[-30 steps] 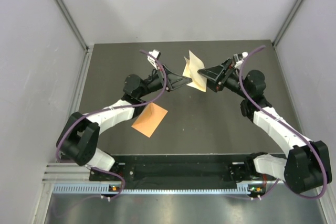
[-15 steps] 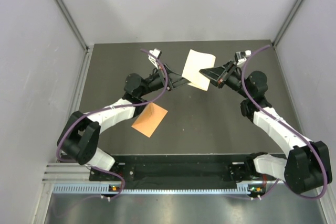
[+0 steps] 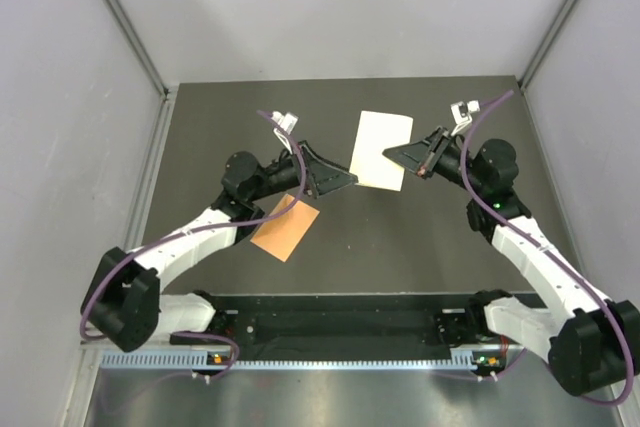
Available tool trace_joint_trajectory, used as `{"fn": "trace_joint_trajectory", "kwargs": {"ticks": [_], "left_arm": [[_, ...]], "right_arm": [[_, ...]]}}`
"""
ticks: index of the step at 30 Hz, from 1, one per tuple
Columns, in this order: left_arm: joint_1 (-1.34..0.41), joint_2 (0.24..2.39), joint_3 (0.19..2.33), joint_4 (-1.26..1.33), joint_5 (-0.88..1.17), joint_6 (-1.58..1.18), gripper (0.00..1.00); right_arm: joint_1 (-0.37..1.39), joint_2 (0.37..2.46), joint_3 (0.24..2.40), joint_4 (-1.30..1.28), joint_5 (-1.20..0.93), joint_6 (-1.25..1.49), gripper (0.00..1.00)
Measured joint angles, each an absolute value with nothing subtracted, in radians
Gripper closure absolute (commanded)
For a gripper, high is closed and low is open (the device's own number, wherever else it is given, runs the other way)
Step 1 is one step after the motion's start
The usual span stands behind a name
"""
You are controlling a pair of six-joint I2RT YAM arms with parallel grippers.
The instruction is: Place the letter into the envelope and seal it
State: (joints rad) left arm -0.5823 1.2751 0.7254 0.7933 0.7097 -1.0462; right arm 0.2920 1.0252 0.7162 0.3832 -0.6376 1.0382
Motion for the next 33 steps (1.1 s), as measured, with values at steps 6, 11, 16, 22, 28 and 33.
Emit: {"fn": "trace_joint_trajectory", "kwargs": {"ticks": [6,11,16,22,28,33], "left_arm": [[-0.582,1.219,0.731,0.699,0.66,-0.964,0.01],[-0.582,1.301,0.766,0.677,0.661,-0.964,0.06],[-0.582,1.399,0.772,0.747,0.691,-1.031,0.5],[-0.582,1.517,0.777,0.972,0.754,-1.181,0.81],[-0.581,1.572,0.778,1.124,0.794,-1.287,1.0],[-0.582,1.555,0.778,1.15,0.815,-1.284,1.0]], "right_arm": [[0.292,0.976,0.708,0.325,-0.69,0.928,1.0],[0.292,0.971,0.673,0.405,-0.736,0.957,1.0],[0.292,0.971,0.667,0.454,-0.762,0.989,1.0],[0.292,0.996,0.667,0.454,-0.757,0.988,1.0],[0.292,1.008,0.668,0.419,-0.738,0.963,0.68],[0.294,1.004,0.694,0.253,-0.689,0.855,0.15]]}}
